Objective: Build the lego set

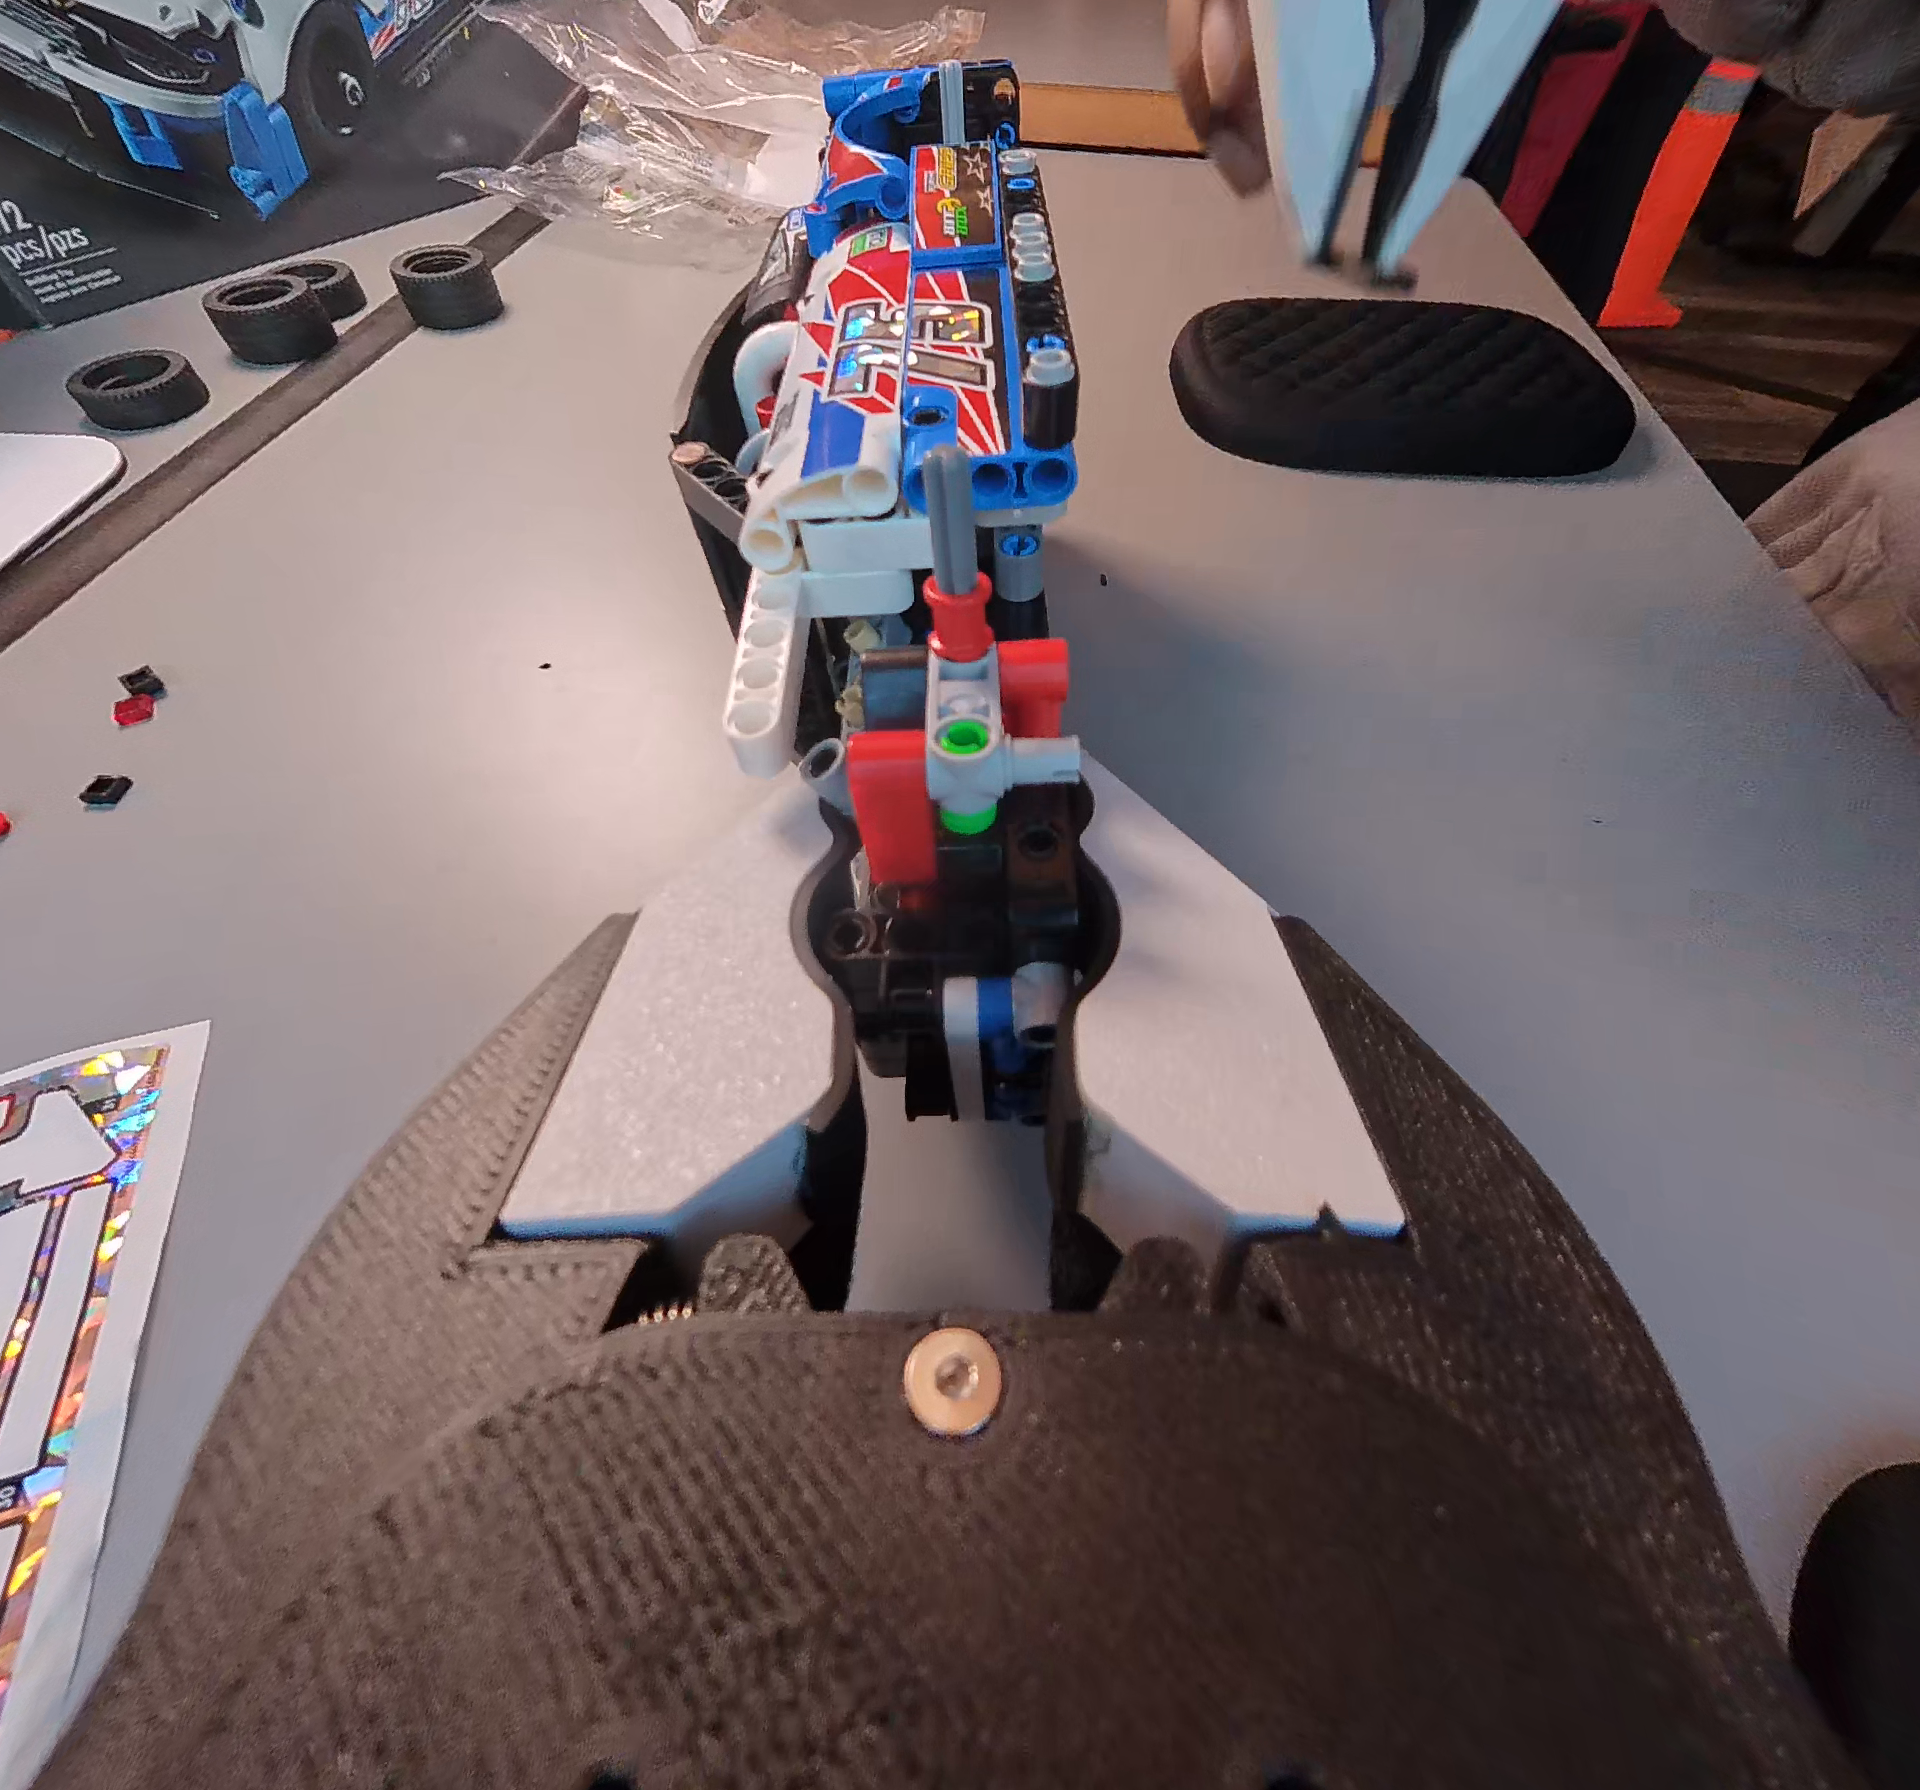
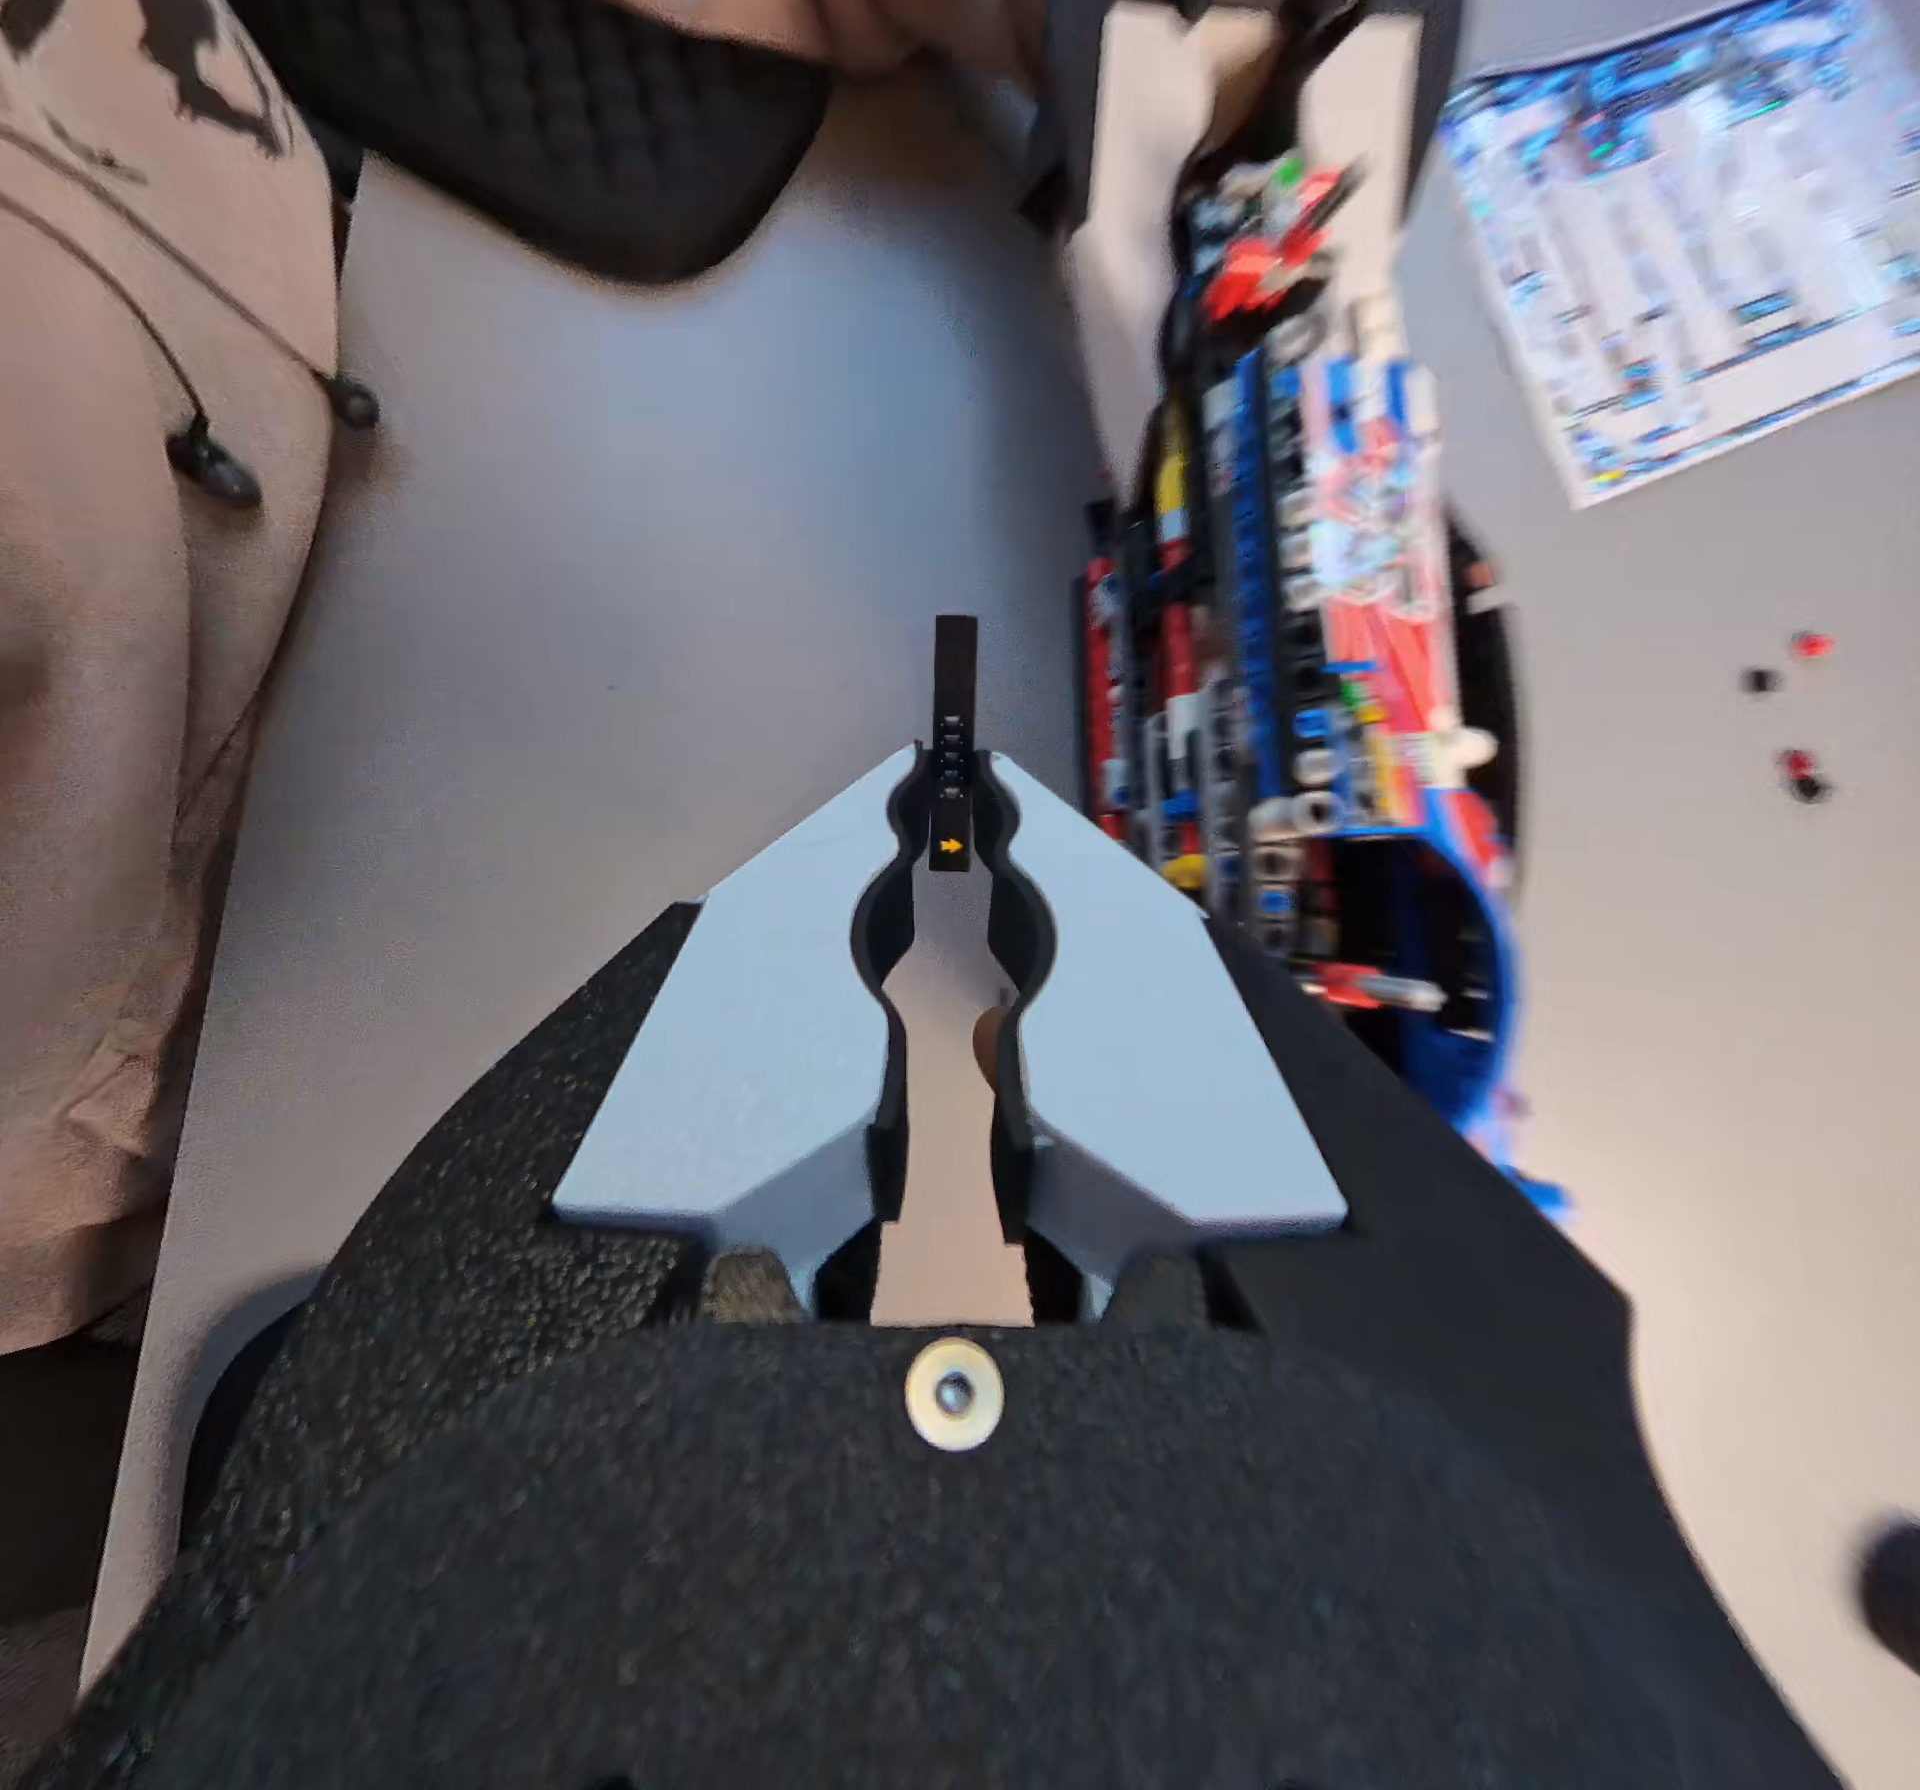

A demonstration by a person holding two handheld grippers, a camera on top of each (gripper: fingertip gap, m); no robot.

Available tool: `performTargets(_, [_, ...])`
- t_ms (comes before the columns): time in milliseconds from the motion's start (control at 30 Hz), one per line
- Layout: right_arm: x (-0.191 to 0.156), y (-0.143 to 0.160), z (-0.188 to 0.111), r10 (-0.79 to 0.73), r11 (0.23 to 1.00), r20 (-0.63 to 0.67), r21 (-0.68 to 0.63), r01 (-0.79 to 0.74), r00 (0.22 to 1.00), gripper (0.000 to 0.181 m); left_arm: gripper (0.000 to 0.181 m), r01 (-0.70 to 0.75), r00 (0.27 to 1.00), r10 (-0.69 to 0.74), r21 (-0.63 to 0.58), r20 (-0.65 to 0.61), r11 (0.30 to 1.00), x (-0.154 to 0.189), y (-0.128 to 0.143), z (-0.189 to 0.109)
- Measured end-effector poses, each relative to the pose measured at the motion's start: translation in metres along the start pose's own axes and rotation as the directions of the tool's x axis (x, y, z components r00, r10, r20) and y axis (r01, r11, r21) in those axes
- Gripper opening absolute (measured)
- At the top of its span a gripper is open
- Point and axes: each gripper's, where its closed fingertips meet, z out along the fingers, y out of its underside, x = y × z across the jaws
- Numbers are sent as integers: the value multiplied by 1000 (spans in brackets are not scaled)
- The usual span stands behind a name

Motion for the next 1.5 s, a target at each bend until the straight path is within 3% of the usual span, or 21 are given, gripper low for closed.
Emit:
performTargets(133, [40,-27,-32,-35,997,-93,-73,28,995,4,33,-1,1000,1,-1,0,1000,0,0,0])
performTargets(333, [61,-23,-15,-21,977,-47,-215,10,999,4,33,2,1000,-2,1,-4,1000,1,0,-1])
performTargets(700, [61,-13,-2,47,965,24,-261,-39,999,5,33,4,1000,-4,3,-7,1000,0,0,-1])
performTargets(1500, [59,-14,3,25,963,114,-268,6,993,5,33,10,1000,-10,4,-15,1000,0,1,-1])
